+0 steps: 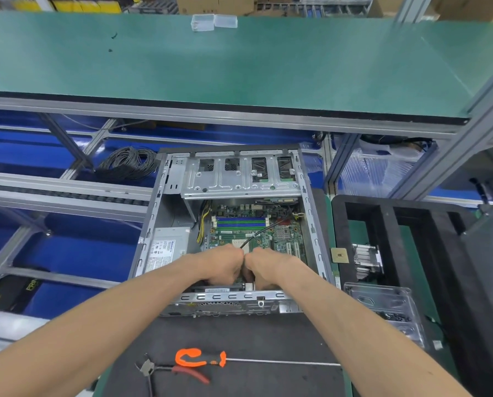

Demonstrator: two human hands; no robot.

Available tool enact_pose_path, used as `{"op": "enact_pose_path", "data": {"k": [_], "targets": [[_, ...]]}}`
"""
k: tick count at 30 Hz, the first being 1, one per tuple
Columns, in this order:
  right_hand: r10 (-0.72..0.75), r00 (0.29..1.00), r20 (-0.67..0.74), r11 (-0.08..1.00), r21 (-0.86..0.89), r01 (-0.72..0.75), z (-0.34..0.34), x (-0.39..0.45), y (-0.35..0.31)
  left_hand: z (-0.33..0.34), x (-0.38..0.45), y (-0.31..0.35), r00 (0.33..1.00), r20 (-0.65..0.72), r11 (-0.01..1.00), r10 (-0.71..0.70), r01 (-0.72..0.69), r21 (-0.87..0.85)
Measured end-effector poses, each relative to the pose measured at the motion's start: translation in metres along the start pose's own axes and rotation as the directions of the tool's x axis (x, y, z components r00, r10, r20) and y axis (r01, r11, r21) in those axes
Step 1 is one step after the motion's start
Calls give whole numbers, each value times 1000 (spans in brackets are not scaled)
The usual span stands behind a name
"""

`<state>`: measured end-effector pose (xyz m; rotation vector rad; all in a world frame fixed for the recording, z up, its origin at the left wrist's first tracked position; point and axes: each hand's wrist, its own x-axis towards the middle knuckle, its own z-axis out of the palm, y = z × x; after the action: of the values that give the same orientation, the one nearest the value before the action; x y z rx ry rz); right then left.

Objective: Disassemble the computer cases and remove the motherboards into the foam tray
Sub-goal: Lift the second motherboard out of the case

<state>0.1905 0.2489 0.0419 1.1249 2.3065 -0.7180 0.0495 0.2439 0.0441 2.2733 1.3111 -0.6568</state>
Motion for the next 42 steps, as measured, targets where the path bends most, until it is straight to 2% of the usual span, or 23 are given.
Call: {"op": "enact_pose_path", "data": {"k": [9,19,25,31,34,42], "targets": [[-11,1000,8,997,-71,12,-4,-8,-5,-10,-20,-6,999,40,999,-16,18,-46],[-42,992,-122,998,-55,35,-8,-22,-1,-19,-34,-9,997,-1,992,-82,82,-99],[13,982,-188,1000,12,-10,-10,-31,1,-17,-32,-12,997,-5,989,-76,76,129],[37,971,-235,998,56,-25,-11,-34,0,-13,-27,-7,996,-24,982,-90,92,167],[61,954,-293,994,99,-33,-13,-35,0,-12,-27,-4,997,-59,967,-44,58,247],[104,907,-409,978,209,-18,-14,-40,0,-13,-39,-11,985,-171,942,31,28,334]]}}
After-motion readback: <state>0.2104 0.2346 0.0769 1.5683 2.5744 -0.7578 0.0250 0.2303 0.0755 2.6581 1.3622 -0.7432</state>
